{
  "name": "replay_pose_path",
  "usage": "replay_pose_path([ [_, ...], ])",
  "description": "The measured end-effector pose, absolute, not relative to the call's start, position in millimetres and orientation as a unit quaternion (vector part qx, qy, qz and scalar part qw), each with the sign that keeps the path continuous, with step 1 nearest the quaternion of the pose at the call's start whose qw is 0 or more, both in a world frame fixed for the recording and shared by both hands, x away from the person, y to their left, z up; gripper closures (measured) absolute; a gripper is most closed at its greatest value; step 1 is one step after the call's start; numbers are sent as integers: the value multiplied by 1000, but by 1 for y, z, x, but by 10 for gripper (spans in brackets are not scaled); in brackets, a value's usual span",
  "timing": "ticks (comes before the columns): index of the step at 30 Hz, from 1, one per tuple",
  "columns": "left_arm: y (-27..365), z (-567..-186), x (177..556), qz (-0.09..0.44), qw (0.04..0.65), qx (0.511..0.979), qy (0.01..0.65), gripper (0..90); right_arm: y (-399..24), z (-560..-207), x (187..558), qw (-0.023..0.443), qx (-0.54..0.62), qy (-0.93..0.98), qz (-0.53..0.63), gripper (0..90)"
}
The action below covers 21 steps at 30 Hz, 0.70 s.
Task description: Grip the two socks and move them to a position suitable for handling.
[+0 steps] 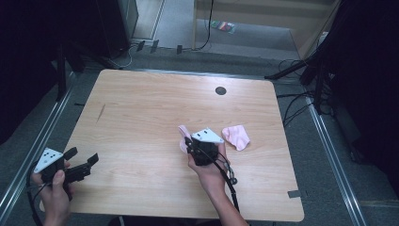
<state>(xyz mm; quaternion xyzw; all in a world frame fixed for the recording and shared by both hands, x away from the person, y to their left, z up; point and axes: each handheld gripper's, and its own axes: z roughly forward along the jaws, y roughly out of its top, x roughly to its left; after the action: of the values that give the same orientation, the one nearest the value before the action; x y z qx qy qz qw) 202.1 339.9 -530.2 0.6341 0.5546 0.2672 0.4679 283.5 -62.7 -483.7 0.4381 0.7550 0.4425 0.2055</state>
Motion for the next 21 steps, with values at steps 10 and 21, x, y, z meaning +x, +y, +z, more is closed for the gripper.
replay_pose_path([
  [10, 262, -513, 199, 210, 519, 670, 487, 120, -79, -497, 243, 204, 473, 752, 411, 810],
  [21, 203, -517, 200, 170, 523, 706, 446, 120, -63, -522, 219, 199, 488, 755, 390, 744],
])
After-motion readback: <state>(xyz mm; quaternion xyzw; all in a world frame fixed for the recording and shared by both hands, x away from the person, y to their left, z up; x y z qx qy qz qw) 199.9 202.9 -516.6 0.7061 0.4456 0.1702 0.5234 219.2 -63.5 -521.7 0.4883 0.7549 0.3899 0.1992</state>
